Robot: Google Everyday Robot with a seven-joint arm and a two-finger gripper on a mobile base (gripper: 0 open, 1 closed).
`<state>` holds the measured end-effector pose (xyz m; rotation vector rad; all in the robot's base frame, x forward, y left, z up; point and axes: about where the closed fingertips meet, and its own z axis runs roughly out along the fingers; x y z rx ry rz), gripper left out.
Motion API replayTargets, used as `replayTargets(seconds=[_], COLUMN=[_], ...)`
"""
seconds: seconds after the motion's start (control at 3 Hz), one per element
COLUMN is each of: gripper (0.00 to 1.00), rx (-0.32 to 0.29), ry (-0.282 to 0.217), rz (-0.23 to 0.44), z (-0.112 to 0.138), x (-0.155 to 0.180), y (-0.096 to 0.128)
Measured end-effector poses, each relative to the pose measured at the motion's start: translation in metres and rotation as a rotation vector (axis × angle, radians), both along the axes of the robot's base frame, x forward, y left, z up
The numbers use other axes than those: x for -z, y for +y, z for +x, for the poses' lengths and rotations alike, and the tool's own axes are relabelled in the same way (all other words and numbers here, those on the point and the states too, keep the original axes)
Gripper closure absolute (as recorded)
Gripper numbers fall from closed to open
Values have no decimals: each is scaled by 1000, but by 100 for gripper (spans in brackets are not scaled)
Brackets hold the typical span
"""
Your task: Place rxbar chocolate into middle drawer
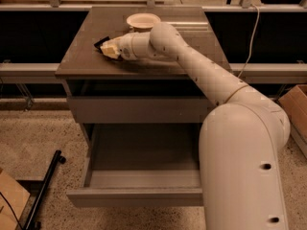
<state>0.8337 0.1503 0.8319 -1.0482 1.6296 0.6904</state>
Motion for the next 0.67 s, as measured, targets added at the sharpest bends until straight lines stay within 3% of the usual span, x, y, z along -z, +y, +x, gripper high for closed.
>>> replayTargets(seconds=[0.67], gripper=[100], rx=[23], ry=[-114], rz=[-16], z=[-29], x=[-59], y=[-28])
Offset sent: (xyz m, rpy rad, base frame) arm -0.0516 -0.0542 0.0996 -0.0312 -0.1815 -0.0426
